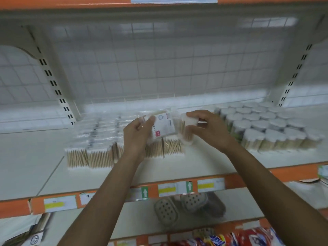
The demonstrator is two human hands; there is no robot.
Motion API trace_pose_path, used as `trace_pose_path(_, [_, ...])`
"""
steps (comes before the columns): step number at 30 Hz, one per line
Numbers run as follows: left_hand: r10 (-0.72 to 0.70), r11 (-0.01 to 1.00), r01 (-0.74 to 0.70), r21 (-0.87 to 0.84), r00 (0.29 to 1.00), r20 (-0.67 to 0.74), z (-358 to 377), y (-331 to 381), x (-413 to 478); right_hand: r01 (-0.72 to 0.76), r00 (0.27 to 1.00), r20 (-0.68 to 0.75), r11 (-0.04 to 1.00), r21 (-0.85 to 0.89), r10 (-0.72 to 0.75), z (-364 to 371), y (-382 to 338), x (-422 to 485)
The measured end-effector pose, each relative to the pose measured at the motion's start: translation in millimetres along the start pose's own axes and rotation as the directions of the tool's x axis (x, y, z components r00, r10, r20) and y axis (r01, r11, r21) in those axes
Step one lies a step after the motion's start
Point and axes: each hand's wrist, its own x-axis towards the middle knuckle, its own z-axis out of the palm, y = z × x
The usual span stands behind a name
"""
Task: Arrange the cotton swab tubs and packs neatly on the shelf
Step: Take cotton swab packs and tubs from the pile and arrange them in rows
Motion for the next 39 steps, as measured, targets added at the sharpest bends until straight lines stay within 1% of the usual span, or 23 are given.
trace_pose_path(3, [0.065,0.990,-0.071,0.120,0.996,0.055,11.1,-5.4,-4.2,-0.029,0.998,-0.060,0.988,-0.153,0.020,-12.8,17.5,-6.8])
trace_pose_path(5, [0.063,0.984,-0.077,0.162,0.994,0.091,16.3,-12.0,-6.9,-0.054,0.994,-0.109,0.960,-0.276,0.025,-16.2,28.3,-9.6])
trace_pose_path(7, [0.059,0.969,-0.083,0.233,0.992,0.108,19.0,-19.3,-10.2,-0.093,0.991,-0.126,0.938,-0.334,0.053,-16.0,37.4,-14.6])
trace_pose_path(10, [0.044,0.935,-0.100,0.341,0.984,0.170,19.0,-27.5,-12.3,-0.123,0.990,-0.115,0.924,-0.362,0.087,-10.2,48.2,-25.3])
trace_pose_path(14, [-0.038,0.945,-0.042,0.324,0.971,0.238,15.3,-27.9,-11.1,-0.136,0.989,-0.106,0.914,-0.381,0.103,-1.9,56.3,-32.1])
trace_pose_path(19, [-0.050,0.914,-0.083,0.398,0.949,0.312,1.7,-30.1,-4.0,-0.152,0.983,-0.144,0.933,-0.327,0.110,1.7,62.4,-34.3])
trace_pose_path(21, [-0.028,0.908,-0.111,0.405,0.946,0.322,-1.2,-27.7,-4.4,-0.134,0.985,-0.150,0.919,-0.371,0.083,2.2,60.8,-33.3])
trace_pose_path(22, [-0.008,0.902,-0.135,0.411,0.945,0.327,-2.4,-26.3,-4.7,-0.105,0.985,-0.171,0.909,-0.403,0.039,2.8,57.6,-32.5])
trace_pose_path(24, [0.044,0.880,-0.189,0.436,0.946,0.322,-4.1,-23.4,-5.0,-0.013,0.964,-0.247,0.904,-0.427,-0.102,6.6,45.7,-31.3])
trace_pose_path(26, [0.084,0.855,-0.218,0.470,0.953,0.290,-5.8,-22.7,-4.0,0.109,0.936,-0.273,0.922,-0.372,-0.221,17.0,27.8,-33.1])
trace_pose_path(28, [0.126,0.822,-0.254,0.510,0.954,0.272,-7.3,-22.2,-3.7,0.210,0.942,-0.203,0.943,-0.257,-0.265,34.3,11.1,-36.2])
trace_pose_path(29, [0.152,0.798,-0.283,0.532,0.949,0.277,-8.0,-21.7,-4.3,0.236,0.950,-0.154,0.947,-0.220,-0.272,44.3,6.0,-37.6])
trace_pose_path(31, [0.182,0.772,-0.307,0.557,0.946,0.269,-10.0,-20.8,-7.5,0.259,0.957,-0.075,0.944,-0.205,-0.279,62.9,1.7,-39.5])
trace_pose_path(32, [0.171,0.785,-0.287,0.549,0.952,0.254,-11.4,-19.9,-9.7,0.268,0.957,-0.055,0.942,-0.201,-0.284,69.9,1.2,-39.6])
trace_pose_path(34, [0.118,0.844,-0.228,0.485,0.962,0.248,-14.6,-16.1,-15.5,0.272,0.959,-0.043,0.951,-0.150,-0.281,78.8,0.9,-40.0])
trace_pose_path(36, [0.089,0.922,-0.182,0.343,0.959,0.269,-19.0,-13.8,-22.3,0.244,0.966,-0.063,0.967,-0.075,-0.249,82.9,-1.3,-40.8])
trace_pose_path(38, [0.110,0.958,-0.178,0.225,0.952,0.285,-25.4,-15.2,-26.7,0.224,0.967,-0.113,0.973,-0.050,-0.229,85.8,-3.1,-40.7])
trace_pose_path(39, [0.138,0.953,-0.206,0.221,0.947,0.289,-29.7,-17.3,-27.9,0.226,0.962,-0.142,0.972,-0.058,-0.232,87.1,-3.6,-40.3])
